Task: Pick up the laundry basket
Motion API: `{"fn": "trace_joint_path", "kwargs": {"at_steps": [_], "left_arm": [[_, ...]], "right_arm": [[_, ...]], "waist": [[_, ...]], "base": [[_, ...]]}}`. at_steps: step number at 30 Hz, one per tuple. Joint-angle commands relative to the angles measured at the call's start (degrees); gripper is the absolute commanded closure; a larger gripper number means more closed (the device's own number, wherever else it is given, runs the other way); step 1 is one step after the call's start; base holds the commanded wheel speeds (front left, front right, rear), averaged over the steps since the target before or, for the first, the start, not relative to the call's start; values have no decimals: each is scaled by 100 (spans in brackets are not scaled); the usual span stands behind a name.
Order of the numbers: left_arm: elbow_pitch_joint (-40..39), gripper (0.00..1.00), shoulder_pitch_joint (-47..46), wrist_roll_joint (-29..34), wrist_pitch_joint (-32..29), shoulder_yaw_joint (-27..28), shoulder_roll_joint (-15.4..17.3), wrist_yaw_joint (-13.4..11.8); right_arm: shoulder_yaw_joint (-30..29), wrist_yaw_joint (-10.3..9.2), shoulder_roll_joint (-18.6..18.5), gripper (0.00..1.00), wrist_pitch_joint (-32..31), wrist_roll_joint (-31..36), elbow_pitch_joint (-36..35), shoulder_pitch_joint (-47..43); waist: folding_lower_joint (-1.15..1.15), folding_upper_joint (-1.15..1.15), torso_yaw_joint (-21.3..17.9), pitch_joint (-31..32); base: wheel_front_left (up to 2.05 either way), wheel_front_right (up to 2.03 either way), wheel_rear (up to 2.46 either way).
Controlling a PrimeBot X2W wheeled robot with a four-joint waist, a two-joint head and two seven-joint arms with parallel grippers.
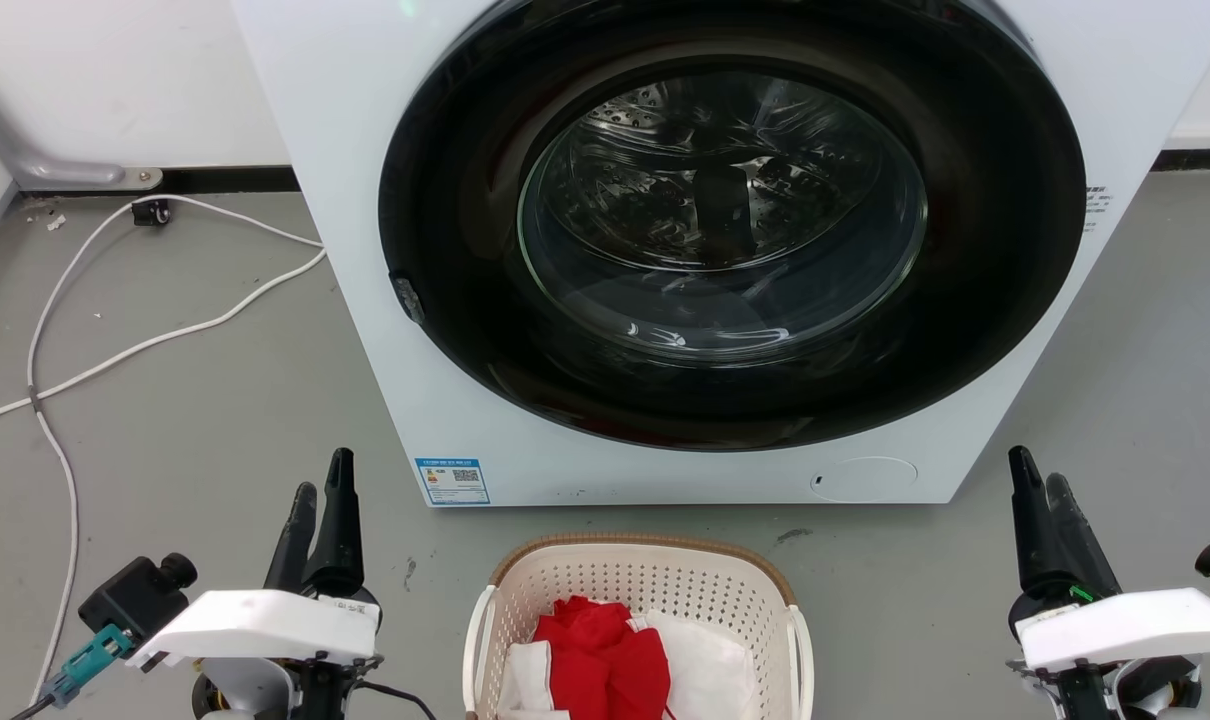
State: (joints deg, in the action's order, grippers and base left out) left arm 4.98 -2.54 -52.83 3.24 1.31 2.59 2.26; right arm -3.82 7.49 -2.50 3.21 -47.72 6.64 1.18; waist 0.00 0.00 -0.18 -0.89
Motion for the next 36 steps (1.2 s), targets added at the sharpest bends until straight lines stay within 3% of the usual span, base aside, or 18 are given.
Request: {"fn": "trace_joint_path", "kwargs": {"at_steps": [1, 17, 36], "left_arm": [[-147, 0, -14, 235, 66, -33, 24, -26], [-436, 0, 96, 1363, 372, -93, 28, 22], [-471, 0, 205, 2567, 664, -229, 31, -93]], "right_arm": [[30, 0, -27, 0, 66, 259, -144, 18], [186, 0, -34, 0, 372, 1693, -479, -132], [204, 0, -40, 0, 662, 3125, -490, -277]], "waist": [[0, 0, -2, -2], [0, 0, 9, -34], [0, 0, 26, -43]], "base": [[0, 0, 0], [0, 0, 0], [0, 0, 0]]}}
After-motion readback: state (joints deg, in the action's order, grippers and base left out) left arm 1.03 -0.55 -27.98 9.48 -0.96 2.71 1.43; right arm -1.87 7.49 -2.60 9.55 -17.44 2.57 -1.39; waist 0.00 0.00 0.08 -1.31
